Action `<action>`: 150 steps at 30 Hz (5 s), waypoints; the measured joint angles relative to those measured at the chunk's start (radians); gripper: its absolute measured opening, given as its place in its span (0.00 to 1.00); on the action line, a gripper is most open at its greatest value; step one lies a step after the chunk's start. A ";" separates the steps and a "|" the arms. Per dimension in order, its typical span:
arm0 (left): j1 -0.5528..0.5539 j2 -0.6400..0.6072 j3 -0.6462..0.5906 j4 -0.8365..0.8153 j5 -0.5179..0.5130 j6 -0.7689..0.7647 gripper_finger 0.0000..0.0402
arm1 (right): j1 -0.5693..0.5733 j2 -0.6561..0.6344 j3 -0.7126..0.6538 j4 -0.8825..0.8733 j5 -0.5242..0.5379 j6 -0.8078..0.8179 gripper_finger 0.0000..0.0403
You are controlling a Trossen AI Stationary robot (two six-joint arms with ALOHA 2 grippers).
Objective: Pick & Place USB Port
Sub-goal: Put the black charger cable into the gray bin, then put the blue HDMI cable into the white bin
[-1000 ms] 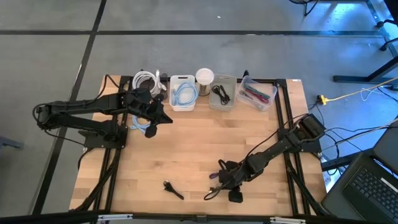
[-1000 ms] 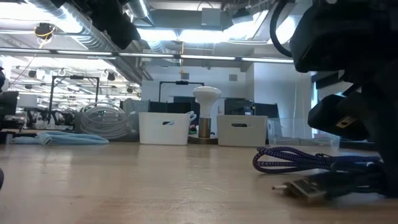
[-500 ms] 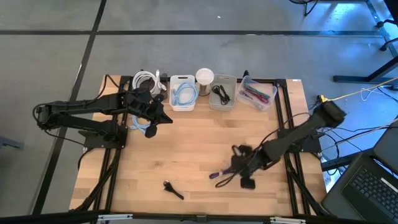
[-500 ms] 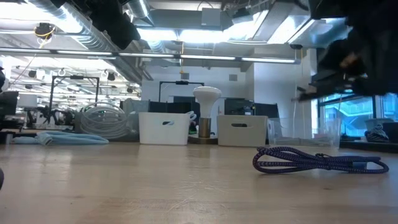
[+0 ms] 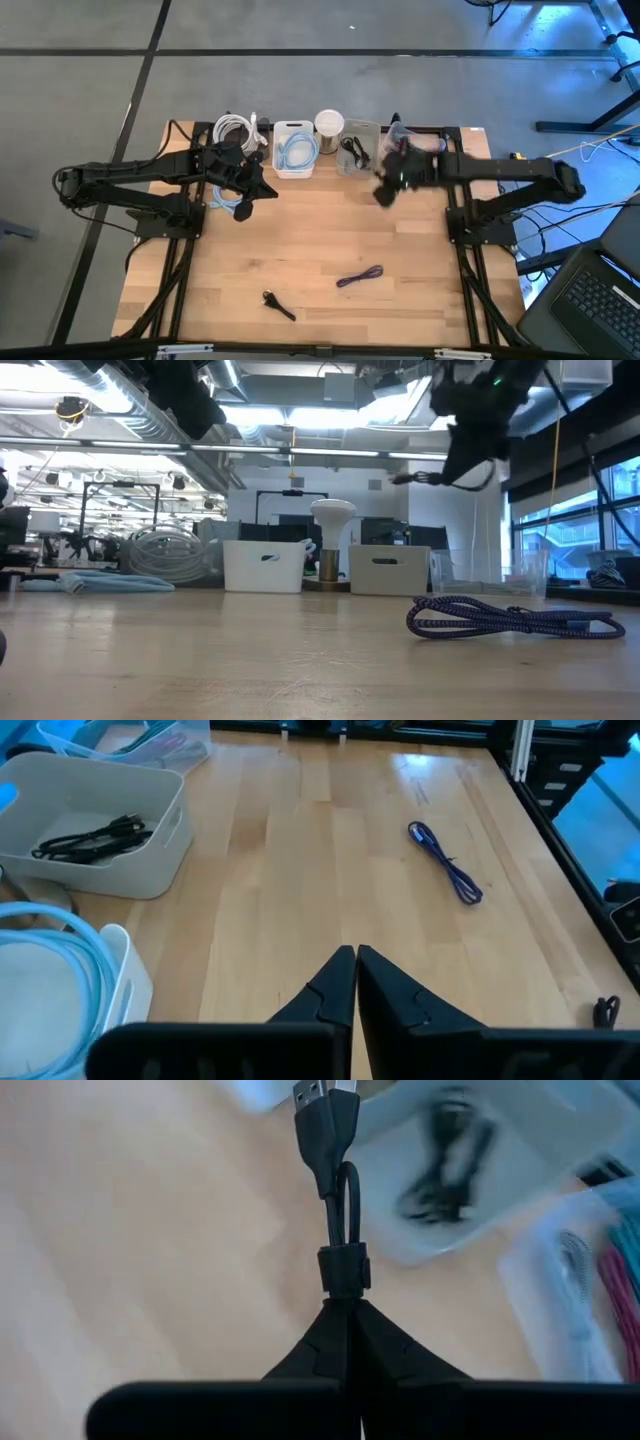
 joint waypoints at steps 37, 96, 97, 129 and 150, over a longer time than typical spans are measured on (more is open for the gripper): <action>0.000 0.000 0.000 0.072 -0.001 -0.015 0.02 | -0.640 0.523 0.226 0.199 -0.432 0.202 0.00; 0.000 0.000 0.000 0.049 -0.001 -0.040 0.01 | -0.572 0.700 0.448 -0.002 -0.362 0.109 0.23; 0.000 0.000 0.000 0.045 -0.001 -0.040 0.01 | -0.572 0.700 0.456 -0.018 -0.358 0.105 0.24; 0.001 0.083 0.000 -0.404 -0.430 -0.310 0.39 | -0.272 0.041 0.508 -0.333 0.018 0.032 0.25; 0.022 0.531 0.000 -0.561 -0.437 -0.313 0.47 | -0.119 0.037 0.508 -0.333 0.016 0.061 0.25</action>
